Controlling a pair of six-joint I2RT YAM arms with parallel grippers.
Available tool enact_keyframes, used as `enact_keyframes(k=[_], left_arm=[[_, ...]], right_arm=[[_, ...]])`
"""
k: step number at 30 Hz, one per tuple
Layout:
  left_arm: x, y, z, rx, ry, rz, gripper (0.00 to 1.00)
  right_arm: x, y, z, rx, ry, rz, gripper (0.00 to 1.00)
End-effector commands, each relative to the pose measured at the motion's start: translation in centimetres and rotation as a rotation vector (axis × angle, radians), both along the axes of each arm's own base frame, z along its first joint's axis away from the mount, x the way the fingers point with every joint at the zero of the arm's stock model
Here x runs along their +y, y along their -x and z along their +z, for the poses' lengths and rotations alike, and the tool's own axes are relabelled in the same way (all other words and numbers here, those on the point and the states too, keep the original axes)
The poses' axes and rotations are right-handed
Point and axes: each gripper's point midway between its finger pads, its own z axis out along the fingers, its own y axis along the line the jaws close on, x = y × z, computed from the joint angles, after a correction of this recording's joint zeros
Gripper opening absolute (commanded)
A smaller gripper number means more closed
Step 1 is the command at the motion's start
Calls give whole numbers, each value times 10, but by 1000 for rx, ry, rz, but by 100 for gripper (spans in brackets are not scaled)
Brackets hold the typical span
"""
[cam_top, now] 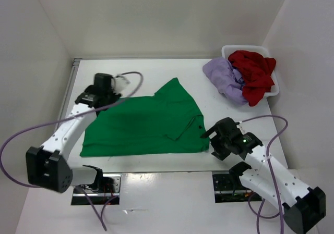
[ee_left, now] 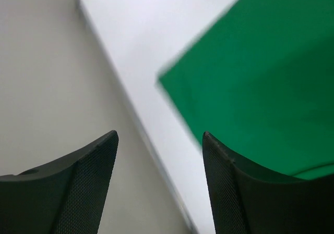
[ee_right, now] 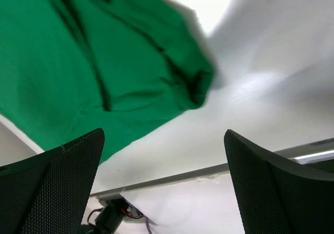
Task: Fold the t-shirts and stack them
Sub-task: Fold the flattened tshirt in 1/3 of the way
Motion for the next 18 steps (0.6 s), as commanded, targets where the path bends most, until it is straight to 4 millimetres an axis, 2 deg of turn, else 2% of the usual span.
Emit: enact_keyframes(k=[1,2,4,5,6,7,8,9,10,11,12,14,15,18], left_arm=[[-113,6,42,-68,46,-403,73],[-161,16,33,-16,47,-547,73],[-201,26,11,61,39,-663,73],[-222,28,-7,109,21,-711,73],[-253,42,-15,127,0,-816,70],[-276,48,-27,161,5,-874,69],[-295,55,-31,172,23,-927,67],[-328,67,-26,173,92,-1003,66],[-343,70,-40,211,118,-1018,66],[-350,72,-45,232,145,-1023,64],[-366,78,-57,270,192,-1049,62],[-379,78,-66,283,229,-1061,61],[-390,78,-71,299,263,-1073,61],[-407,86,-82,353,310,-1108,61]], right_arm=[[-1,-28,35,-106,87,17,100],[-3,-36,40,-132,107,9,100],[2,-52,56,-196,121,33,100],[0,-58,59,-213,135,30,100],[-3,-63,63,-220,159,45,100],[-6,-70,57,-209,181,46,100],[-10,-75,55,-196,176,38,100],[-15,-70,36,-149,187,43,100],[-17,-73,26,-141,179,40,100],[-20,-70,13,-111,167,29,100],[-26,-63,-5,-62,157,13,100],[-26,-67,-6,-75,149,-11,100],[-31,-69,-4,-93,170,-28,100],[-48,-77,-1,-109,187,-90,100]])
